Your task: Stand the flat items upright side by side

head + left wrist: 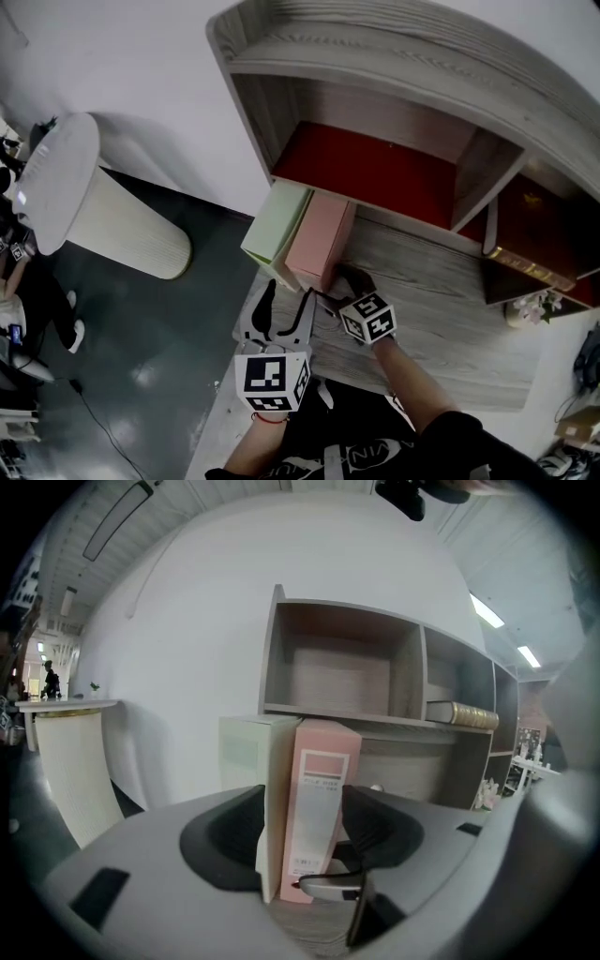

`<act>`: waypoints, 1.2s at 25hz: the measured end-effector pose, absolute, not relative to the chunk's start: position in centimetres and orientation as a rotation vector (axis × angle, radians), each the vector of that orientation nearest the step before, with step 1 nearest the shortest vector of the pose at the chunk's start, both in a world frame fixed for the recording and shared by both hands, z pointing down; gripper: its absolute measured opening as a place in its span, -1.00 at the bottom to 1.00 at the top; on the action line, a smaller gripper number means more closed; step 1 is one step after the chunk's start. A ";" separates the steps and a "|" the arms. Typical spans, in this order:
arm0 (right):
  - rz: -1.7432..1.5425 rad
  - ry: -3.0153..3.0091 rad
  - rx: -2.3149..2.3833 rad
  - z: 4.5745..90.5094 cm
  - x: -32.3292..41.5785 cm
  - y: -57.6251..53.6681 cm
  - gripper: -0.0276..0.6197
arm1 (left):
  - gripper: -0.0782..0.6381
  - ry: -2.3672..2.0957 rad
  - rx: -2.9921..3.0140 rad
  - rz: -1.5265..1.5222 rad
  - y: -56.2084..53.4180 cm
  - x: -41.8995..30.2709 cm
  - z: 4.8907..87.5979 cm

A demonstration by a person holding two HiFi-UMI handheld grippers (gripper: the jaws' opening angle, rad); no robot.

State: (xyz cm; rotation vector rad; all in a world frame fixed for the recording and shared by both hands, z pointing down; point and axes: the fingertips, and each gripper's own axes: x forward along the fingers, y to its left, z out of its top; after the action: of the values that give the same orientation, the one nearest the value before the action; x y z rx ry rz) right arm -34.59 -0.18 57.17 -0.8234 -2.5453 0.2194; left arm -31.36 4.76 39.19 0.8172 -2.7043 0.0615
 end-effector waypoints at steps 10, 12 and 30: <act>0.321 -2.641 -0.647 54.6 -32.4 -1.6 0.22 | -0.72 -2.676 0.970 0.086 7.7 -30.4 40.3; 0.311 -2.678 -0.600 53.5 -31.3 -2.5 0.18 | -0.75 -2.666 1.056 0.082 7.4 -30.0 40.4; 0.350 -2.971 -0.072 43.2 -16.1 -10.1 -0.89 | -0.77 -2.630 1.390 -0.048 8.2 -26.2 38.6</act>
State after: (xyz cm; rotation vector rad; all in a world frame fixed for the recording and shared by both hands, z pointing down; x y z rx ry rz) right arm -16.06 -10.06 43.22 -0.0718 -2.9712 0.3503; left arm -26.22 8.23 38.62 1.3902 -2.6296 -0.0476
